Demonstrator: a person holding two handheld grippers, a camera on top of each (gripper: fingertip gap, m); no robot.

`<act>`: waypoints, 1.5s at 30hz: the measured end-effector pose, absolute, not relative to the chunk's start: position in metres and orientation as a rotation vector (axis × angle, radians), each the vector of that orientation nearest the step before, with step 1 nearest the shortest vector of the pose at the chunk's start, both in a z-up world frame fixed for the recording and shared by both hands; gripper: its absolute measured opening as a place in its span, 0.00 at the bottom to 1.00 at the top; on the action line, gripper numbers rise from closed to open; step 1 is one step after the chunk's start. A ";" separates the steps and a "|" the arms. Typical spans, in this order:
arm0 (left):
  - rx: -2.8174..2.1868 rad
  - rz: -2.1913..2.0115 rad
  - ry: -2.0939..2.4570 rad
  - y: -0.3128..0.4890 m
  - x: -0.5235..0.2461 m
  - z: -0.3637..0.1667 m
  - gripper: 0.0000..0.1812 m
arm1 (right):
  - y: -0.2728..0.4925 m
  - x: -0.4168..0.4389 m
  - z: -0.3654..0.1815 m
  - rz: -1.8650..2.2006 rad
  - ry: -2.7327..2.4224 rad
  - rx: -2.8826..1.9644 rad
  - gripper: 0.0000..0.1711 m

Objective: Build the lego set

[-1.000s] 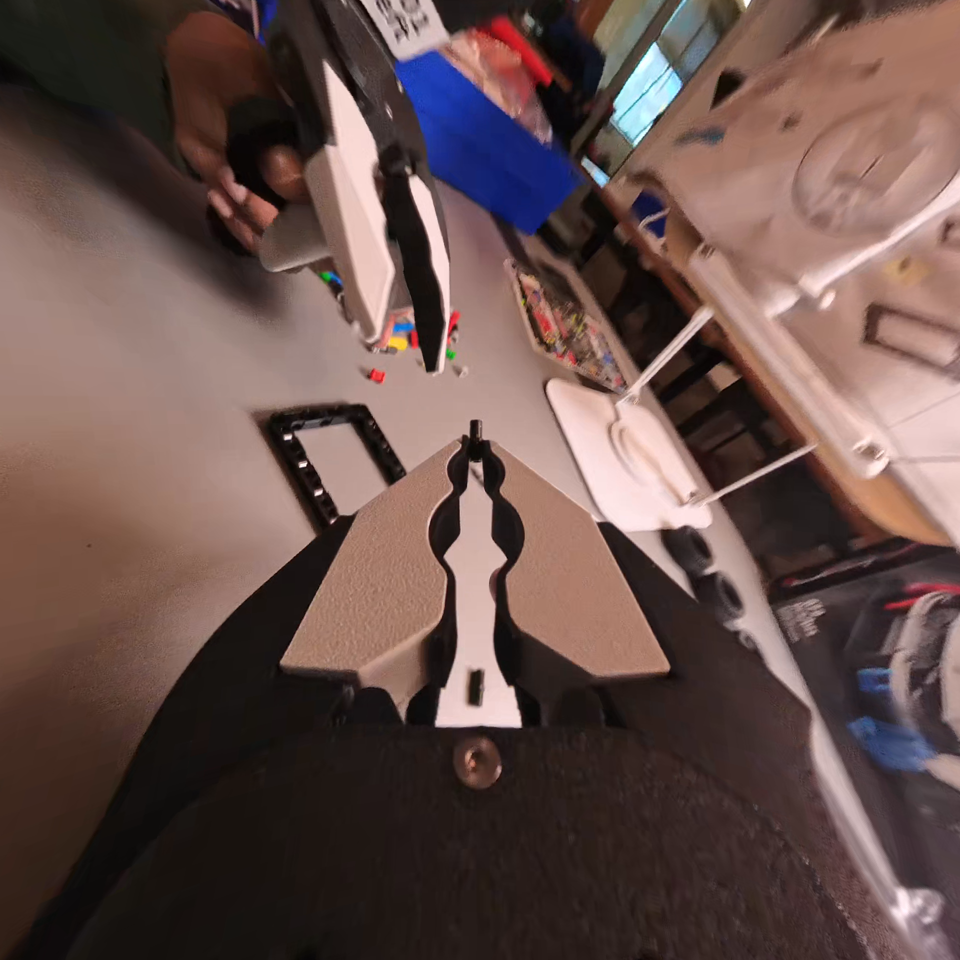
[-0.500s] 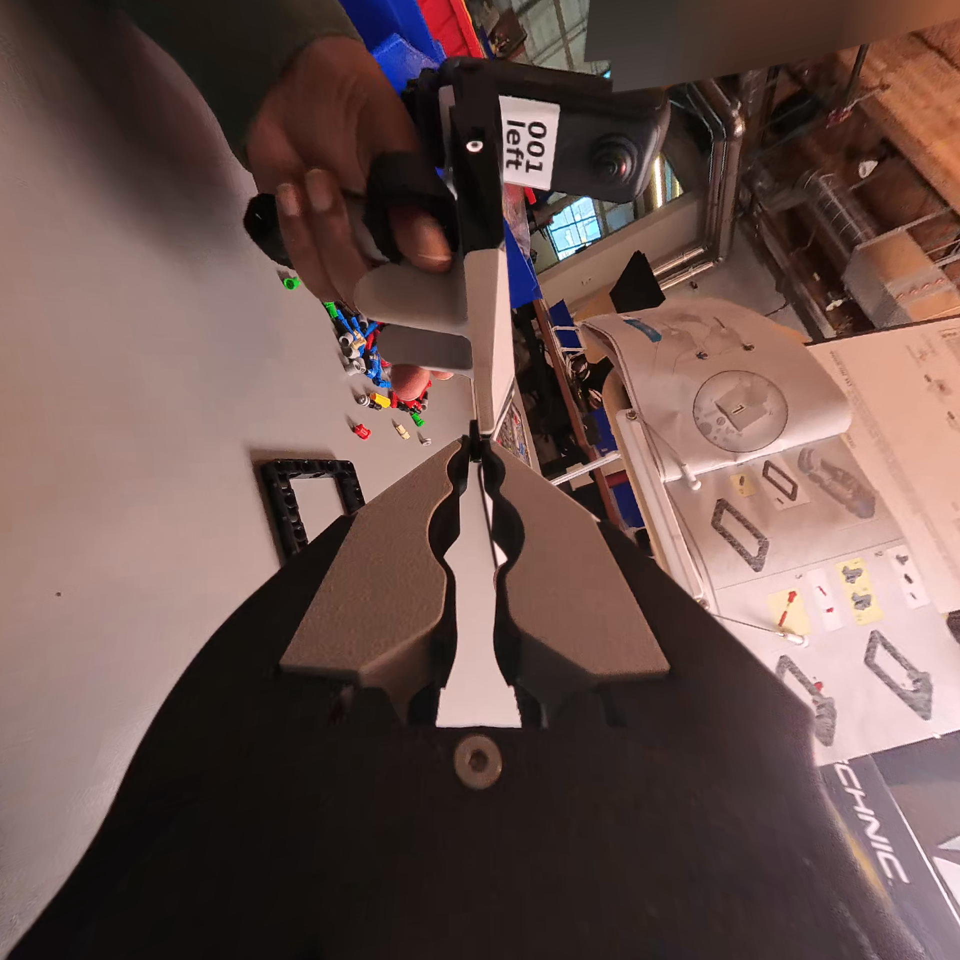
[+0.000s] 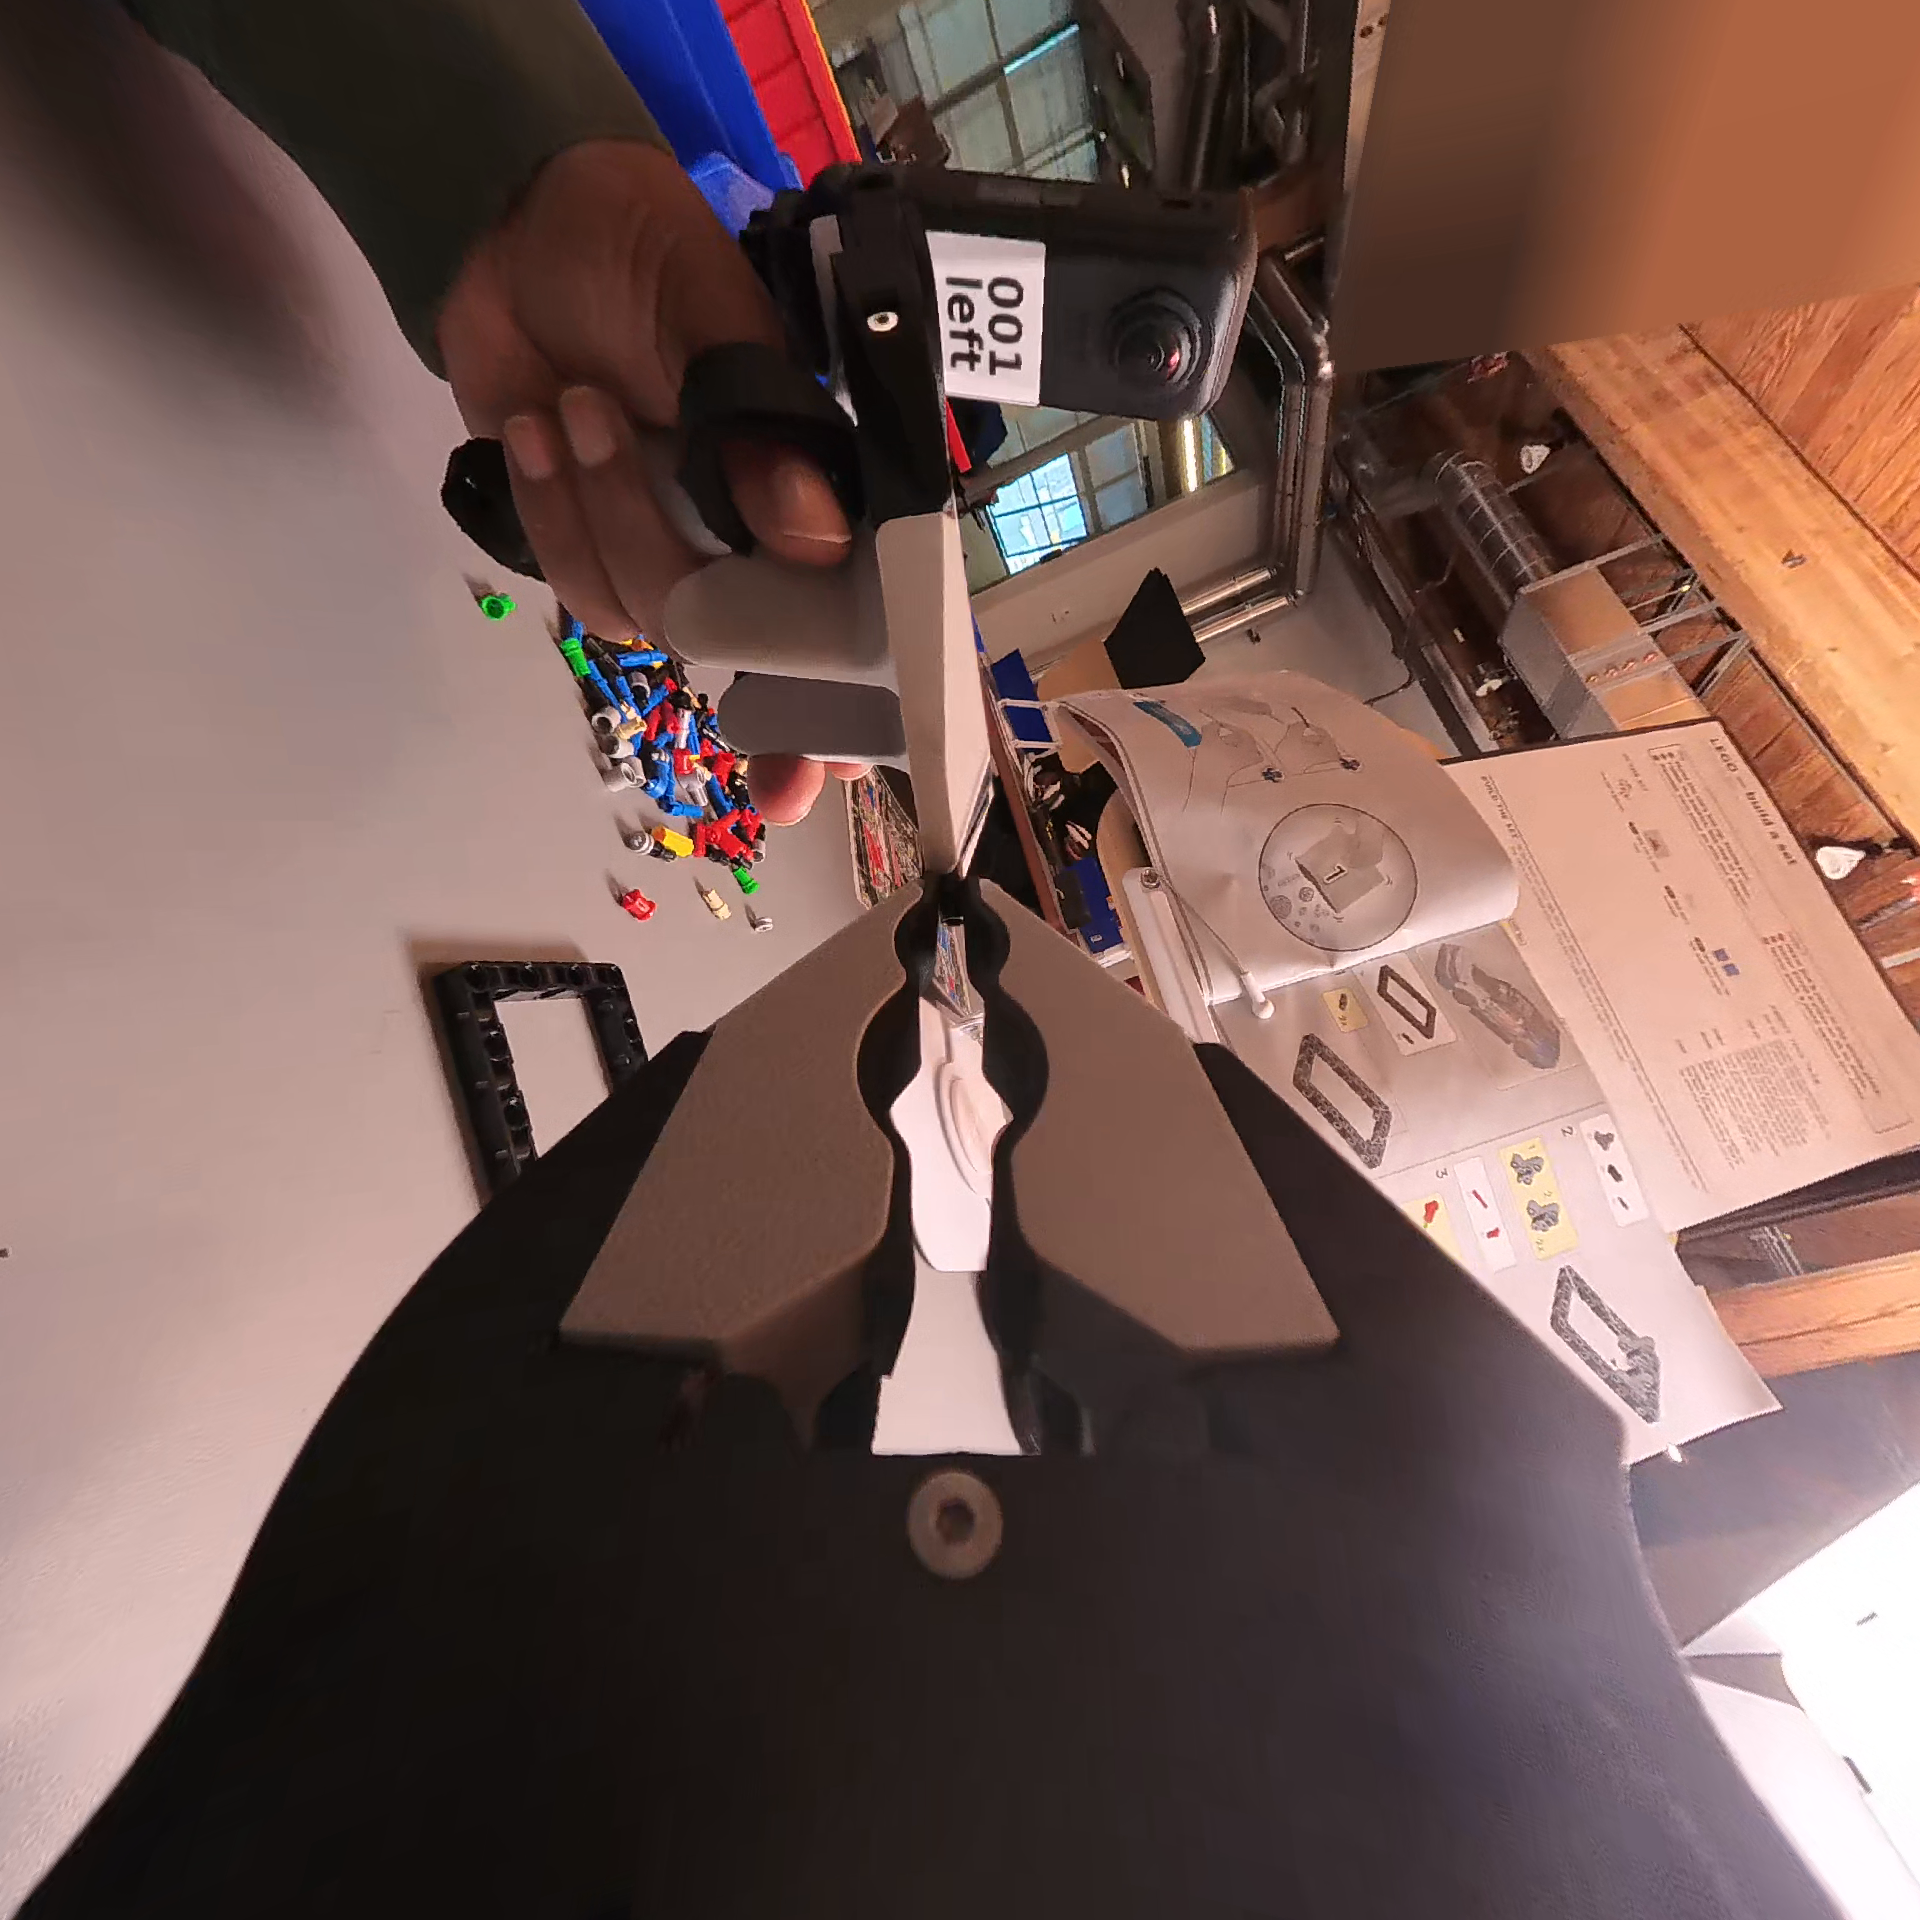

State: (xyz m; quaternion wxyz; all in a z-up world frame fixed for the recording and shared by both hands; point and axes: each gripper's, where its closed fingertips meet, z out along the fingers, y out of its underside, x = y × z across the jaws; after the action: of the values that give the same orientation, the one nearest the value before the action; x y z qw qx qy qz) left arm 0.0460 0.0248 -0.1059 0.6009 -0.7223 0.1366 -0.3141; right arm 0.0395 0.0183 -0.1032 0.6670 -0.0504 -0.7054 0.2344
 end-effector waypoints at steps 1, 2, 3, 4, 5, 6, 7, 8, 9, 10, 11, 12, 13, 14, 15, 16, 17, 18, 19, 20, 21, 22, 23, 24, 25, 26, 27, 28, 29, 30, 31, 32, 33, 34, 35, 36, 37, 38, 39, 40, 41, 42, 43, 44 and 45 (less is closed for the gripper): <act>-1.672 -0.731 0.318 0.024 0.046 -0.106 0.01 | 0.018 0.040 -0.103 0.532 -1.593 -0.114 0.01; -1.670 -0.724 0.327 0.024 0.046 -0.106 0.01 | 0.018 0.040 -0.103 0.545 -1.594 -0.120 0.01; -1.662 -0.702 0.345 0.024 0.047 -0.106 0.01 | 0.018 0.040 -0.103 0.581 -1.593 -0.141 0.01; -1.644 -0.672 0.371 0.023 0.047 -0.104 0.01 | 0.018 0.040 -0.100 0.659 -1.585 -0.186 0.02; -1.617 -0.635 0.404 0.021 0.048 -0.100 0.01 | 0.019 0.042 -0.096 0.775 -1.574 -0.249 0.04; -1.592 -0.580 0.439 0.019 0.048 -0.098 0.01 | 0.021 0.044 -0.091 0.918 -1.571 -0.325 0.10; -1.570 -0.513 0.478 0.018 0.047 -0.097 0.01 | 0.023 0.045 -0.087 1.073 -1.576 -0.412 0.15; -1.541 -0.453 0.517 0.016 0.048 -0.095 0.01 | 0.026 0.047 -0.083 1.226 -1.582 -0.498 0.17; -1.508 -0.405 0.548 0.014 0.048 -0.092 0.01 | 0.028 0.049 -0.081 1.371 -1.586 -0.571 0.18; -1.483 -0.363 0.571 0.013 0.048 -0.089 0.01 | 0.030 0.052 -0.078 1.511 -1.581 -0.633 0.18; -1.468 -0.323 0.591 0.012 0.049 -0.088 0.01 | 0.032 0.055 -0.076 1.650 -1.573 -0.689 0.18; -1.461 -0.283 0.610 0.012 0.049 -0.087 0.01 | 0.033 0.057 -0.075 1.777 -1.570 -0.742 0.17; -1.457 -0.242 0.627 0.012 0.049 -0.088 0.01 | 0.033 0.060 -0.075 1.887 -1.571 -0.786 0.17; -1.455 -0.200 0.643 0.012 0.049 -0.088 0.01 | 0.034 0.061 -0.075 1.969 -1.564 -0.824 0.17; -1.454 -0.167 0.659 0.013 0.050 -0.088 0.01 | 0.035 0.061 -0.075 2.028 -1.559 -0.852 0.16; -1.453 -0.144 0.674 0.013 0.051 -0.089 0.01 | 0.034 0.061 -0.076 2.067 -1.568 -0.876 0.16; -1.454 -0.127 0.685 0.013 0.053 -0.090 0.01 | 0.033 0.061 -0.078 2.091 -1.583 -0.891 0.15; -1.455 -0.117 0.693 0.013 0.054 -0.091 0.01 | 0.031 0.062 -0.080 2.105 -1.599 -0.899 0.15; -1.456 -0.118 0.697 0.013 0.055 -0.091 0.01 | 0.028 0.061 -0.082 2.109 -1.618 -0.905 0.14; -1.456 -0.126 0.695 0.013 0.055 -0.092 0.01 | 0.025 0.061 -0.084 2.109 -1.634 -0.903 0.13; -1.457 -0.136 0.694 0.013 0.056 -0.092 0.01 | 0.022 0.061 -0.086 2.106 -1.644 -0.899 0.11; -1.459 -0.148 0.693 0.012 0.056 -0.092 0.01 | 0.021 0.060 -0.087 2.098 -1.648 -0.899 0.10; -1.459 -0.157 0.691 0.012 0.056 -0.093 0.01 | 0.019 0.059 -0.088 2.091 -1.650 -0.898 0.09; -1.458 -0.166 0.691 0.012 0.057 -0.092 0.01 | 0.018 0.059 -0.089 2.080 -1.657 -0.899 0.08; -1.458 -0.178 0.692 0.011 0.058 -0.092 0.01 | 0.017 0.058 -0.091 2.061 -1.671 -0.897 0.07; -1.458 -0.186 0.693 0.011 0.059 -0.092 0.01 | 0.015 0.058 -0.092 2.051 -1.678 -0.890 0.07; -1.457 -0.190 0.695 0.011 0.060 -0.093 0.01 | 0.014 0.058 -0.092 2.050 -1.684 -0.883 0.06; -1.458 -0.193 0.701 0.010 0.061 -0.093 0.01 | 0.012 0.059 -0.093 2.054 -1.690 -0.878 0.06; -1.457 -0.199 0.704 0.010 0.063 -0.093 0.01 | 0.011 0.060 -0.092 2.059 -1.694 -0.874 0.07; -1.455 -0.208 0.705 0.010 0.064 -0.093 0.01 | 0.011 0.060 -0.092 2.060 -1.694 -0.871 0.07; -1.454 -0.217 0.705 0.009 0.065 -0.093 0.01 | 0.011 0.060 -0.092 2.061 -1.690 -0.868 0.06; -1.455 -0.221 0.705 0.009 0.065 -0.093 0.01 | 0.011 0.060 -0.091 2.063 -1.690 -0.864 0.06; -1.455 -0.222 0.705 0.009 0.065 -0.093 0.01 | 0.010 0.061 -0.092 2.062 -1.695 -0.861 0.06; -1.455 -0.224 0.706 0.009 0.066 -0.093 0.01 | 0.009 0.061 -0.092 2.059 -1.699 -0.857 0.06; -1.455 -0.228 0.706 0.009 0.066 -0.093 0.01 | 0.009 0.061 -0.092 2.055 -1.699 -0.854 0.05; -1.455 -0.234 0.706 0.009 0.067 -0.093 0.01 | 0.009 0.060 -0.092 2.052 -1.697 -0.853 0.05; -1.456 -0.240 0.706 0.009 0.067 -0.093 0.01 | 0.009 0.060 -0.092 2.052 -1.694 -0.852 0.04; -1.458 -0.244 0.705 0.009 0.067 -0.094 0.01 | 0.009 0.060 -0.091 2.053 -1.691 -0.853 0.03; -1.459 -0.248 0.702 0.009 0.067 -0.094 0.01 | 0.009 0.060 -0.092 2.049 -1.690 -0.855 0.02; -1.460 -0.254 0.698 0.009 0.067 -0.094 0.01 | 0.009 0.059 -0.092 2.043 -1.691 -0.856 0.02; -1.462 -0.261 0.692 0.009 0.066 -0.094 0.01 | 0.009 0.059 -0.092 2.036 -1.689 -0.858 0.01; -1.464 -0.269 0.684 0.009 0.066 -0.094 0.01 | 0.010 0.058 -0.092 2.031 -1.687 -0.862 0.01; -1.468 -0.278 0.674 0.010 0.065 -0.094 0.01 | 0.010 0.058 -0.092 2.026 -1.686 -0.866 0.01; -1.477 -0.290 0.660 0.011 0.064 -0.095 0.01 | 0.011 0.057 -0.092 2.016 -1.683 -0.874 0.01; -1.492 -0.303 0.644 0.012 0.063 -0.097 0.01 | 0.012 0.055 -0.093 2.004 -1.680 -0.885 0.01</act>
State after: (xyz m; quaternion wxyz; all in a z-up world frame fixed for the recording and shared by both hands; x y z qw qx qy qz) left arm 0.0625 0.0116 -0.0966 0.6776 -0.6638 0.2866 -0.1347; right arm 0.0555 0.0122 -0.0926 0.1894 -0.3147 -0.5977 0.7127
